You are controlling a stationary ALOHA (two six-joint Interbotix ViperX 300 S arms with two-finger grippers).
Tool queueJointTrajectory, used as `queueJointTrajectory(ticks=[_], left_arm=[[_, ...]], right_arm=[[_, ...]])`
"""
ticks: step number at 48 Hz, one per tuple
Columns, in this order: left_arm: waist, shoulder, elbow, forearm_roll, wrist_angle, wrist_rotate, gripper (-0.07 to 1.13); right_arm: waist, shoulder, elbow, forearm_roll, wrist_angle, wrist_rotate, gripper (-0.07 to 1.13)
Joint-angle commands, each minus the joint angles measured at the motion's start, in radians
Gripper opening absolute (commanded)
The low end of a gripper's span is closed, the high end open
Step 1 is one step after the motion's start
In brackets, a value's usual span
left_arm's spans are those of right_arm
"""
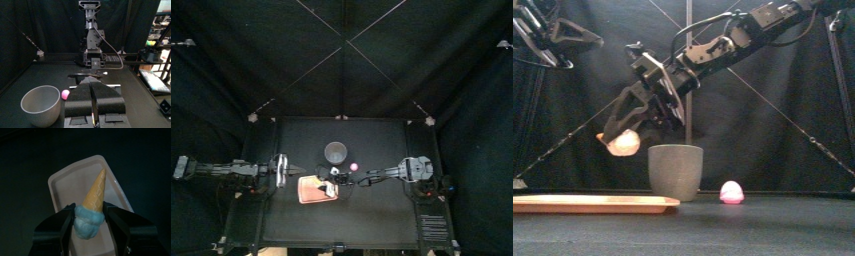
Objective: Pick the ice cream then place it on the pink plate
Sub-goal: Drop ice cream on the pink plate and return to neutral
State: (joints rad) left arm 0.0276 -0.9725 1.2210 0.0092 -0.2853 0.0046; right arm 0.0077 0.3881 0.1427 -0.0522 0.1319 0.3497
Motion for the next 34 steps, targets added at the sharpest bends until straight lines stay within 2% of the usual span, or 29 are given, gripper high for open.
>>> queueJointTrajectory(ticks=[1, 10, 20, 34], left_arm=[[0.006, 0.003, -0.012, 0.008, -0.005, 0.002, -0.03], [0.006, 0.003, -0.009, 0.011, -0.005, 0.000, -0.03], [0.009, 0.003, 0.000, 0.011, -0.005, 0.000, -0.03], [0.012, 0.000, 0.002, 0.011, -0.005, 0.000, -0.03]], right_arm=[[0.000, -0.005, -0.043, -0.003, -0.003, 0.000, 0.82], [0.003, -0.002, -0.038, -0.003, -0.006, 0.003, 1.06], [-0.003, -0.089, -0.002, -0.043, 0.006, 0.006, 1.05], [-0.025, -0.367, 0.181, -0.110, -0.014, 0.008, 1.05]])
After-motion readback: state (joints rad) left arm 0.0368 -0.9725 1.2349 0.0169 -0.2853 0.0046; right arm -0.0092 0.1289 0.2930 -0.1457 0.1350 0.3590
